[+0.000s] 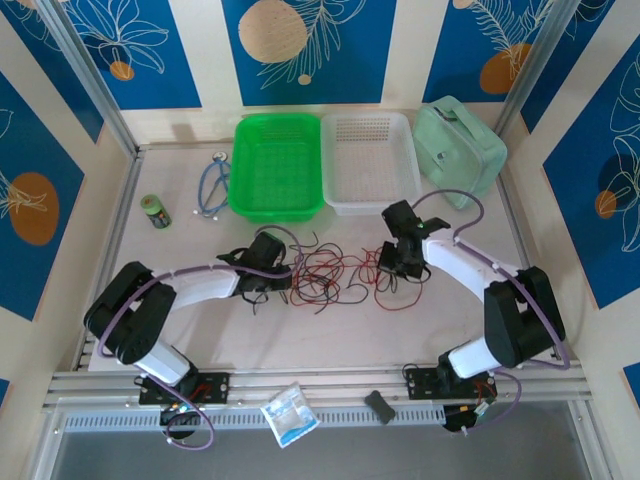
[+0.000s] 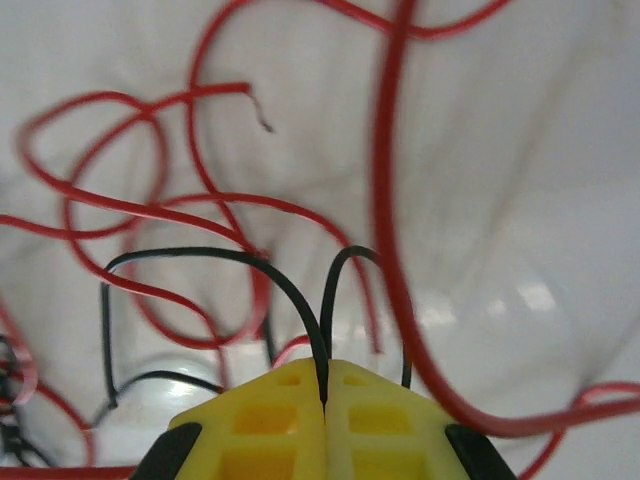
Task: Untangle the cables
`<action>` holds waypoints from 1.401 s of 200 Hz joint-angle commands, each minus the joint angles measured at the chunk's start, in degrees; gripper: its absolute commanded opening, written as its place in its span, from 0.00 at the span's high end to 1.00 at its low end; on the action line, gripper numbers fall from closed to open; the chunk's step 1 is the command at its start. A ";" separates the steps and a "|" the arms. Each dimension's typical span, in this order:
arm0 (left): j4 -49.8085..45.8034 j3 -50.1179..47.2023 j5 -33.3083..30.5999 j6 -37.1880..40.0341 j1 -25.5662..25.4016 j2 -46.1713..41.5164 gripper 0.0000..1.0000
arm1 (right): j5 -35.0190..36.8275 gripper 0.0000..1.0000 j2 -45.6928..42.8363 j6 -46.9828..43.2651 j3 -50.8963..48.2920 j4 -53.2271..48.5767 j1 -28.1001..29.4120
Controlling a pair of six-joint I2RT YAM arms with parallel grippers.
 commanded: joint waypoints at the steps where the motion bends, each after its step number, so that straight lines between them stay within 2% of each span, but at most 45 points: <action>1: 0.17 -1.37 4.42 -1.43 -2.26 -2.28 0.65 | -4.67 1.00 2.09 -4.75 3.08 3.07 0.66; 35: -2.69 -3.07 4.18 -4.28 -5.67 -5.52 0.66 | -4.27 1.00 2.25 -5.84 2.72 1.84 0.49; 71: -8.50 -2.60 2.79 -5.82 -8.53 -12.92 0.64 | -4.62 1.00 -1.48 -4.25 -1.66 0.81 0.49; 88: -11.73 -0.79 2.40 -5.25 -9.18 -16.53 0.57 | -3.86 1.00 -3.64 -3.75 -3.00 -0.40 0.49; 103: -14.08 1.36 2.50 -4.15 -9.38 -19.03 0.47 | -3.08 1.00 -5.52 -3.51 -3.66 -1.47 0.49; 125: -17.73 5.17 0.94 -2.28 -9.36 -20.93 0.36 | -2.53 0.89 -8.06 -3.53 -3.90 -2.91 0.40; 138: -19.88 7.70 -0.90 -0.76 -9.40 -21.12 0.33 | -2.35 0.83 -9.45 -3.59 -3.82 -3.80 0.33; 180: -26.57 17.08 -11.22 3.59 -8.74 -14.77 0.31 | -2.19 0.66 -12.99 -3.86 -3.26 -5.91 0.22; 224: -17.41 20.12 -9.05 4.37 -5.93 -4.55 0.46 | -2.24 0.63 -14.84 -3.33 -3.23 -6.89 0.22; 257: -13.91 22.43 -10.86 4.64 -3.80 2.03 0.49 | -2.50 0.63 -15.15 -2.73 -3.58 -6.91 0.22; 280: -8.58 21.19 -8.94 4.41 -1.87 4.49 0.49 | -2.68 0.63 -15.58 -2.03 -4.31 -6.43 0.22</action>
